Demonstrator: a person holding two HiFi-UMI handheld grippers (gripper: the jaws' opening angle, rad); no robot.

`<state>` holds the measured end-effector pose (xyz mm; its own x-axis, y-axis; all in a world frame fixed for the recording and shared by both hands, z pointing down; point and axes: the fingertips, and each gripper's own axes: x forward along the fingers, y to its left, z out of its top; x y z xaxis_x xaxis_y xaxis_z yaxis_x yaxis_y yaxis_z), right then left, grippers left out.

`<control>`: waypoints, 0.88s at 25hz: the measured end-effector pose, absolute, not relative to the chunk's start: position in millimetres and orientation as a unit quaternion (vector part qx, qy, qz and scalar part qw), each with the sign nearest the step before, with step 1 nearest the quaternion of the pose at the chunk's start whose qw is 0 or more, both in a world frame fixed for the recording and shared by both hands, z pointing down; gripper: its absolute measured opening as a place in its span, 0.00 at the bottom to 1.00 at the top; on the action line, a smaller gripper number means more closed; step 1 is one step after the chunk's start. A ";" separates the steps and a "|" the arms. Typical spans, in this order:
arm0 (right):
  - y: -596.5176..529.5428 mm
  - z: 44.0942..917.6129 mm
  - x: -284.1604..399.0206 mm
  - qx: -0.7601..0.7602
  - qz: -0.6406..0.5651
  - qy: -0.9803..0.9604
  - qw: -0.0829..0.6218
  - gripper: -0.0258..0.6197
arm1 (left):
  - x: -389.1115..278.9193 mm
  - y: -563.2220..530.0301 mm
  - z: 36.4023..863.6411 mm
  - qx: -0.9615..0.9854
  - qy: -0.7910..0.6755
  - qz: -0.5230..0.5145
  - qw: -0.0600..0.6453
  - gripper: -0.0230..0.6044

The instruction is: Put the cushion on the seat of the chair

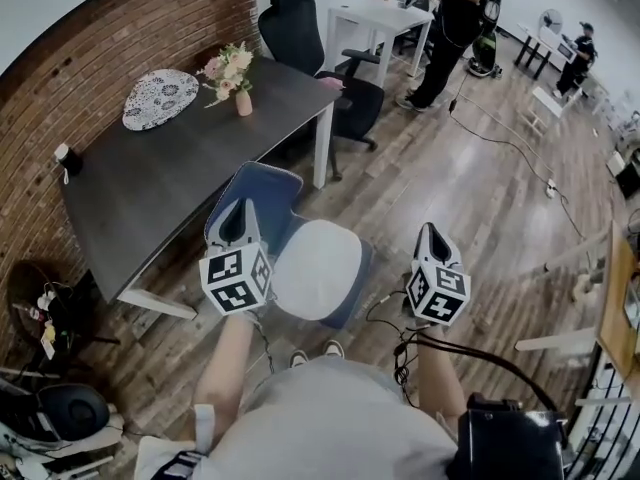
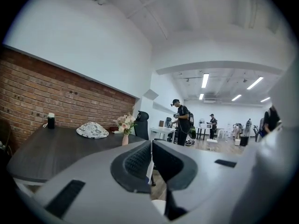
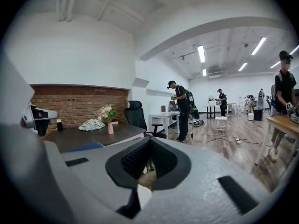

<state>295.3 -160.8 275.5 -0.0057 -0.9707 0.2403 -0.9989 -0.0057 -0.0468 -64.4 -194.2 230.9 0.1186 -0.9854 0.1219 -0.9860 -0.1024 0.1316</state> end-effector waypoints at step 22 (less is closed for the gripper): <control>-167.3 277.1 287.2 0.697 0.106 -0.704 0.089 0.04 | -55.0 -207.7 241.4 0.752 -0.651 0.007 0.102 0.04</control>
<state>287.2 -167.3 277.1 -0.0131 -0.9617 0.2737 -0.9996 0.0063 -0.0258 -55.0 -207.7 241.4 0.1533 -0.9778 0.1429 -0.9805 -0.1326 0.1451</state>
